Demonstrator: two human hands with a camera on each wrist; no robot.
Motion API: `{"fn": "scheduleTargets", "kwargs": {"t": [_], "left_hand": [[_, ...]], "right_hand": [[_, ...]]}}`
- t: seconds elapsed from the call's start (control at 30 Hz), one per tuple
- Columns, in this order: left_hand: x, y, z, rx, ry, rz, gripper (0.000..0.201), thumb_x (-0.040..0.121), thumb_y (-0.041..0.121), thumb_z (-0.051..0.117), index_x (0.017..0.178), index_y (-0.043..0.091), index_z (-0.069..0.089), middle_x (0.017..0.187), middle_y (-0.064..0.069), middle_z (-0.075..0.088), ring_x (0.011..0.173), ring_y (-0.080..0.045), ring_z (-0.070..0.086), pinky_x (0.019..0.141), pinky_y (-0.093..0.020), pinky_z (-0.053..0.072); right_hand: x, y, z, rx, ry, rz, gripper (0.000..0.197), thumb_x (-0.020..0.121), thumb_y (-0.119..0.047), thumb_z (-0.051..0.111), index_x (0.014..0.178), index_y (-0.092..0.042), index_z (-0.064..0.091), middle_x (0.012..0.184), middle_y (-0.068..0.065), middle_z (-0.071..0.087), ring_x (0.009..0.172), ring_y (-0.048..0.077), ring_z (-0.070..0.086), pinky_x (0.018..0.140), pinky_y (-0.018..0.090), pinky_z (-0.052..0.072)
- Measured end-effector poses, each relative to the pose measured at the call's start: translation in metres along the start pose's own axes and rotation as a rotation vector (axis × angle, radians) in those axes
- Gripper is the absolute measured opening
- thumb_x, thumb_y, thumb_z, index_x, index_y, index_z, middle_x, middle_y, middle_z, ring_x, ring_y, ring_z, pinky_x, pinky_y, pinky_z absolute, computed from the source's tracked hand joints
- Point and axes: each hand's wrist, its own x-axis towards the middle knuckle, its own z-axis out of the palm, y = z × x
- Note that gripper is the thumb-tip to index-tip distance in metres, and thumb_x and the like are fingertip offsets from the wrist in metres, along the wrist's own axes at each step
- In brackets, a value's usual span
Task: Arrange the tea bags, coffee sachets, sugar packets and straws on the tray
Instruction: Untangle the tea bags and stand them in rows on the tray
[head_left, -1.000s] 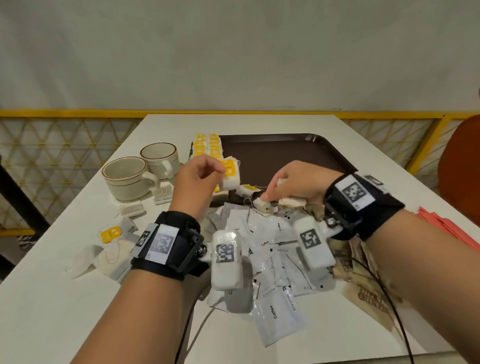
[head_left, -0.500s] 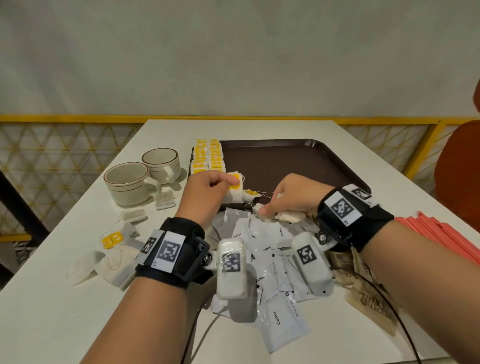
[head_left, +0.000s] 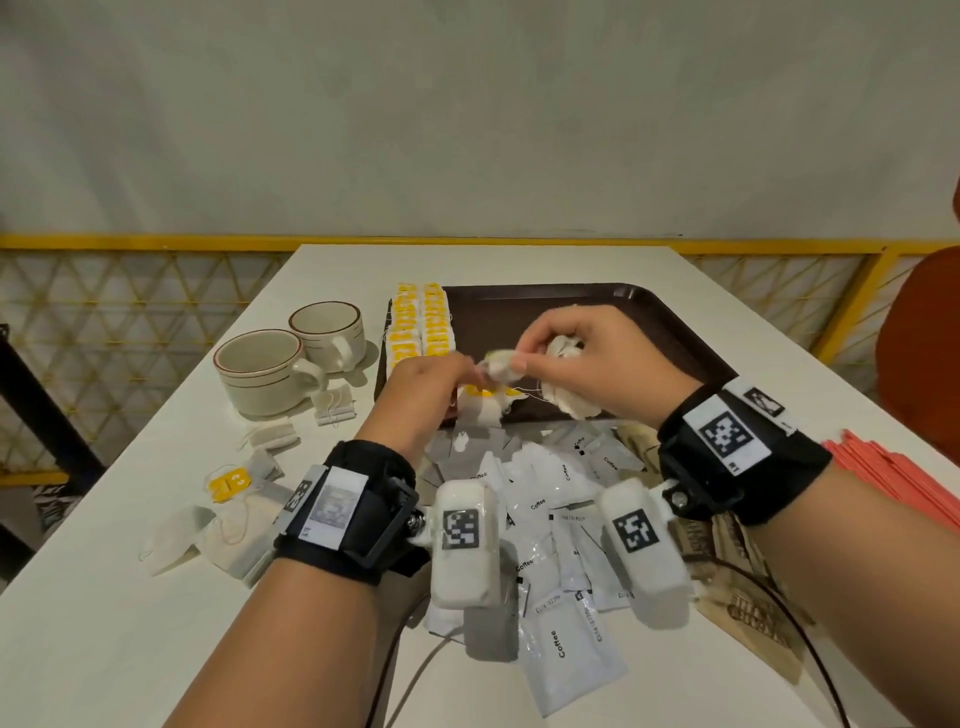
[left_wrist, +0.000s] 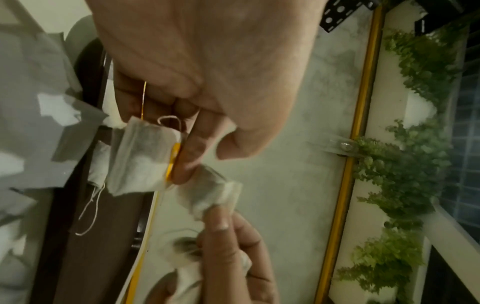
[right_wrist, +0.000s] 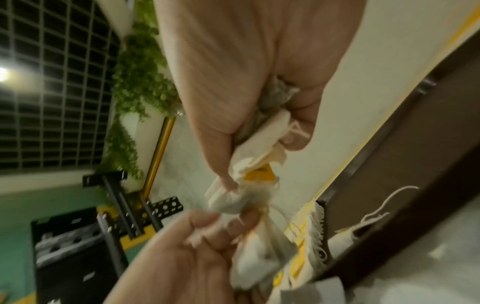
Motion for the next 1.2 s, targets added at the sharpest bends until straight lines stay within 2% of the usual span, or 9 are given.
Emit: {"fn": "scheduleTargets", "kwargs": {"t": [0.07,0.13,0.23,0.4,0.57,0.67,0.8,1.0,1.2], "left_hand": [[0.001,0.000,-0.003,-0.089,-0.018,-0.023,0.030,0.080,0.047,0.063,0.074,0.022,0.078,0.096,-0.002,0.070,0.093,-0.022,0.061,0.089,-0.037,0.048],[0.001,-0.001,-0.003,-0.094,-0.014,0.027,0.027,0.088,0.036,0.064,0.069,0.022,0.078,0.084,0.001,0.071,0.089,-0.020,0.063,0.085,-0.035,0.050],[0.000,-0.001,-0.004,-0.070,0.043,0.093,0.026,0.088,0.018,0.065,0.064,0.018,0.073,0.071,-0.001,0.064,0.072,-0.015,0.056,0.070,-0.028,0.045],[-0.001,0.001,-0.003,-0.058,0.048,0.156,0.024,0.088,0.015,0.065,0.067,0.021,0.074,0.080,-0.006,0.067,0.079,-0.016,0.058,0.086,-0.032,0.046],[-0.003,0.001,0.000,0.010,0.050,0.216,0.012,0.087,0.015,0.067,0.081,0.023,0.074,0.090,-0.003,0.073,0.085,-0.011,0.063,0.082,-0.022,0.048],[0.001,-0.002,-0.004,0.029,0.111,0.238,0.021,0.089,0.010,0.062,0.083,0.026,0.072,0.096,0.008,0.071,0.094,-0.004,0.062,0.084,-0.016,0.044],[0.003,-0.005,-0.009,0.074,0.173,0.302,0.027,0.088,0.000,0.059,0.089,0.024,0.070,0.083,0.006,0.066,0.074,-0.007,0.057,0.069,-0.009,0.045],[0.004,-0.006,-0.008,0.024,0.205,0.282,0.032,0.083,0.002,0.069,0.107,0.021,0.062,0.076,0.002,0.059,0.071,-0.008,0.055,0.066,-0.014,0.044],[-0.002,0.000,-0.005,0.010,0.116,0.289,0.012,0.080,0.006,0.073,0.084,0.016,0.067,0.076,-0.008,0.069,0.068,-0.009,0.063,0.069,-0.018,0.051]], "right_hand": [[-0.003,-0.001,0.007,-0.066,-0.093,-0.091,0.008,0.081,-0.023,0.076,0.083,-0.016,0.073,0.081,-0.006,0.068,0.077,0.003,0.060,0.073,0.015,0.047],[-0.004,-0.001,0.011,-0.074,-0.146,-0.101,0.008,0.080,-0.024,0.077,0.084,-0.018,0.073,0.081,-0.006,0.068,0.079,0.003,0.061,0.075,0.015,0.048],[-0.001,0.000,0.007,0.074,-0.065,0.042,0.007,0.080,-0.025,0.075,0.084,-0.019,0.074,0.080,-0.009,0.069,0.073,-0.004,0.061,0.071,0.014,0.047],[0.006,0.007,0.005,0.318,-0.023,0.344,0.017,0.084,-0.030,0.072,0.093,-0.016,0.075,0.074,-0.005,0.067,0.063,0.004,0.060,0.062,0.022,0.048],[0.007,0.000,0.010,0.287,-0.051,0.224,0.014,0.085,-0.017,0.071,0.094,-0.006,0.071,0.081,0.003,0.068,0.059,-0.001,0.057,0.056,0.014,0.045],[0.010,0.003,0.004,0.284,0.062,0.279,0.008,0.084,-0.017,0.072,0.087,-0.009,0.071,0.081,0.005,0.067,0.063,0.008,0.059,0.060,0.023,0.047],[0.004,0.000,-0.008,0.262,-0.248,0.284,0.003,0.082,-0.016,0.073,0.079,-0.017,0.074,0.082,0.013,0.067,0.071,0.023,0.056,0.068,0.036,0.044],[0.001,0.002,-0.009,0.325,-0.247,0.259,0.012,0.074,-0.026,0.077,0.081,-0.018,0.073,0.088,0.017,0.067,0.079,0.028,0.055,0.077,0.043,0.044],[0.001,0.000,0.001,0.382,-0.169,0.264,0.003,0.085,-0.014,0.070,0.084,-0.016,0.070,0.085,0.006,0.070,0.079,0.020,0.060,0.077,0.034,0.049]]}}
